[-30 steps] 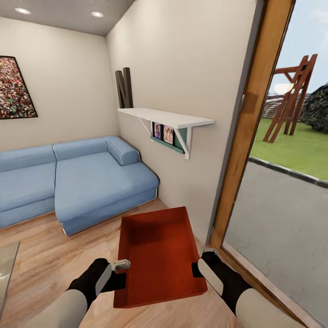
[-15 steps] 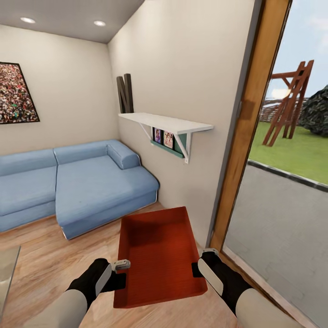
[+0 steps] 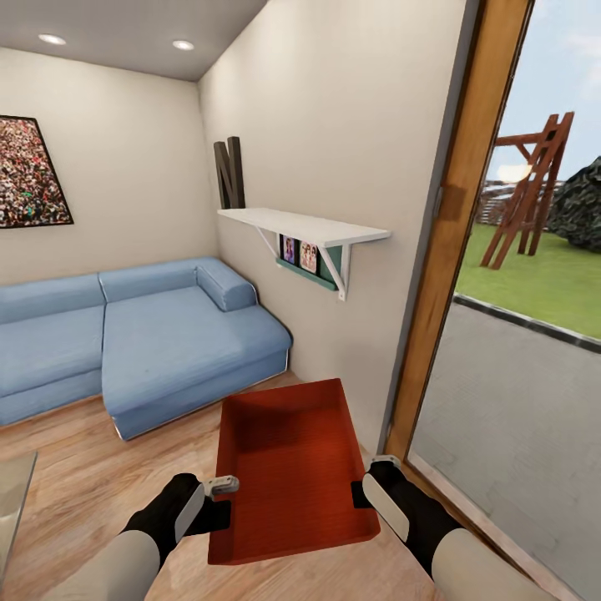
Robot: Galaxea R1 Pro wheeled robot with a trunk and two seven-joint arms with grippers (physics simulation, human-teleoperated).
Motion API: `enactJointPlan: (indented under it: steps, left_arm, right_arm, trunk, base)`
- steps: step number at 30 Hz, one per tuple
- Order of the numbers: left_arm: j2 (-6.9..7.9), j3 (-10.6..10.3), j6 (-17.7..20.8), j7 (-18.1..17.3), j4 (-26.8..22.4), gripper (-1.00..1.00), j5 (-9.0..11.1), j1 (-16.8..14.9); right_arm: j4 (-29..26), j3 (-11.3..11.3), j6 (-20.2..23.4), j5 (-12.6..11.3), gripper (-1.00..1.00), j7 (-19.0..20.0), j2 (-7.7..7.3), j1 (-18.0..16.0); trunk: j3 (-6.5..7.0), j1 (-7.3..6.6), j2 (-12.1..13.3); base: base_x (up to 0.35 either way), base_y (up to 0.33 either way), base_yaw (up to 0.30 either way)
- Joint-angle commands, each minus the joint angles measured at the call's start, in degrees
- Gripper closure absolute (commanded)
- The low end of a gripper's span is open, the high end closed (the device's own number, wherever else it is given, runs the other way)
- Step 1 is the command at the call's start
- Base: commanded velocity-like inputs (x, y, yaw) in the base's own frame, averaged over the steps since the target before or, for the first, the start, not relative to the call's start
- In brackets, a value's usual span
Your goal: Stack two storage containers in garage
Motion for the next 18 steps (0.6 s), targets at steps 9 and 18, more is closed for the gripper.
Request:
enactJointPlan:
  steps: [9,18]
  left_arm:
    - [-0.07,0.7,0.3,0.3,-0.2,1.00,-0.9,-0.1]
    - [-0.03,0.7,0.3,0.3,-0.2,1.00,-0.9,-0.1]
  right_arm:
    - [0.0,0.2,0.4,-0.1,1.00,-0.5,0.09,0.0]
    - [0.0,0.2,0.4,-0.1,1.00,-0.5,0.15,0.0]
  trunk:
    - [-0.07,0.01,-0.1]
    - [-0.07,0.01,-0.1]
  base:
    - [0.000,0.000,0.166]
    - [0.000,0.000,0.284]
